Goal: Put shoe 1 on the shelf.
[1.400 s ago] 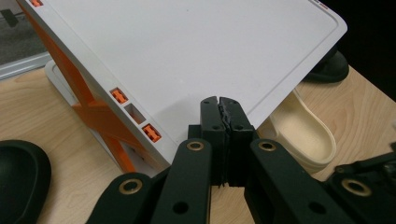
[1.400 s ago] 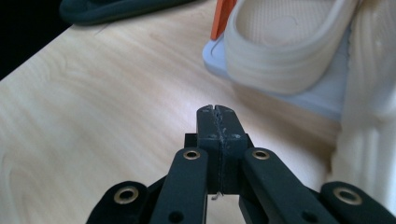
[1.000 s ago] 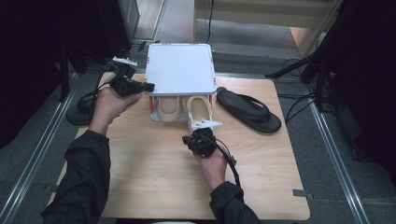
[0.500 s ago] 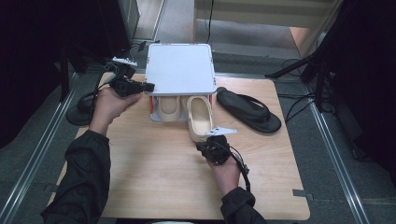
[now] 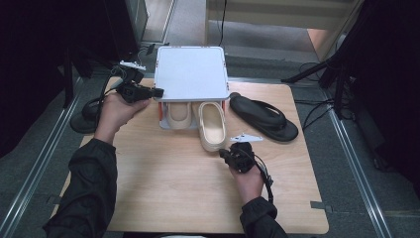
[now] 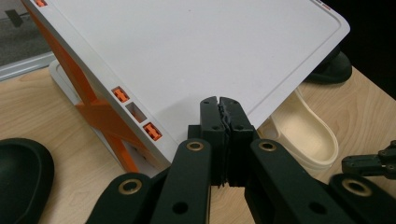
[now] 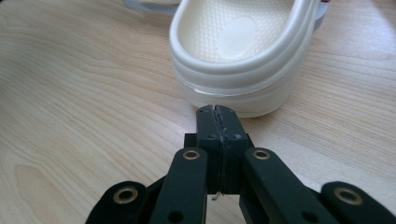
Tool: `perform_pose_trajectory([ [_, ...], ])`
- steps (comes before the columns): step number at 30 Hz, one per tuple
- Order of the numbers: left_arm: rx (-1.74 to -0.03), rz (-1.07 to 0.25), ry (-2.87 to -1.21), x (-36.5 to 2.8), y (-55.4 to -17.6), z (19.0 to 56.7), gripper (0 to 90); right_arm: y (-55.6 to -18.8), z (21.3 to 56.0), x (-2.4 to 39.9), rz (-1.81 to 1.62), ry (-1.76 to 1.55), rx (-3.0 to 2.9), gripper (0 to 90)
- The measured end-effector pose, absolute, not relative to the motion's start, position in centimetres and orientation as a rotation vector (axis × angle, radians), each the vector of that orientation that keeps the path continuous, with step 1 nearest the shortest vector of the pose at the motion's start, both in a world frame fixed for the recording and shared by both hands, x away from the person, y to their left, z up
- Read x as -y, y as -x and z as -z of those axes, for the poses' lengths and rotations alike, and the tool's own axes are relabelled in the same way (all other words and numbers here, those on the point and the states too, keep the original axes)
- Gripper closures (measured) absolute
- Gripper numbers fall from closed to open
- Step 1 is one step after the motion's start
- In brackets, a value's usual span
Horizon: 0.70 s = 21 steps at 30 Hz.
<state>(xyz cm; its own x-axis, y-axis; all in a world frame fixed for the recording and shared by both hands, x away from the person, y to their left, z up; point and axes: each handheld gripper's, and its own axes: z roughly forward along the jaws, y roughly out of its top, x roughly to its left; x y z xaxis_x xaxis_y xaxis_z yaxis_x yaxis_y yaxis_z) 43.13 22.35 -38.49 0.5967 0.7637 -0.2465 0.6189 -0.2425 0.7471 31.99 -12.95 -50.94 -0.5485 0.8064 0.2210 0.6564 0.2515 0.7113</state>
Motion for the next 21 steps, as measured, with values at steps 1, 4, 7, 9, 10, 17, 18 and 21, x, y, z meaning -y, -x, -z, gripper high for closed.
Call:
perform_pose_trajectory([
  [1,-1.102,-0.211,-1.956,-22.4,-43.1,38.5,89.6,-32.1,51.0,12.9,-1.172,-1.388,-2.328,90.0],
  [4,-1.102,-0.212,-1.960,-22.3,-43.1,38.5,89.6,-32.5,51.3,12.9,-1.166,-1.395,-2.327,90.0],
  [7,-1.100,-0.216,-1.964,-22.3,-43.1,38.4,89.6,-33.0,51.5,12.8,-1.160,-1.412,-2.333,90.0],
  [9,-1.103,-0.214,-1.961,-22.3,-43.2,38.4,89.6,-33.2,51.6,12.8,-1.171,-1.422,-2.327,90.0],
  [10,-1.104,-0.208,-1.961,-22.4,-43.2,38.4,89.6,-33.3,51.6,12.8,-1.172,-1.423,-2.328,90.0],
  [17,-1.101,-0.190,-1.941,-22.6,-43.2,38.6,89.5,-33.9,51.3,12.3,-1.146,-1.418,-2.348,90.0],
  [18,-1.101,-0.186,-1.941,-22.7,-43.2,38.6,89.6,-34.1,51.4,12.1,-1.144,-1.423,-2.354,90.0],
  [21,-1.102,-0.186,-1.942,-22.7,-43.2,38.6,89.6,-34.5,51.5,11.7,-1.167,-1.414,-2.351,90.0],
])
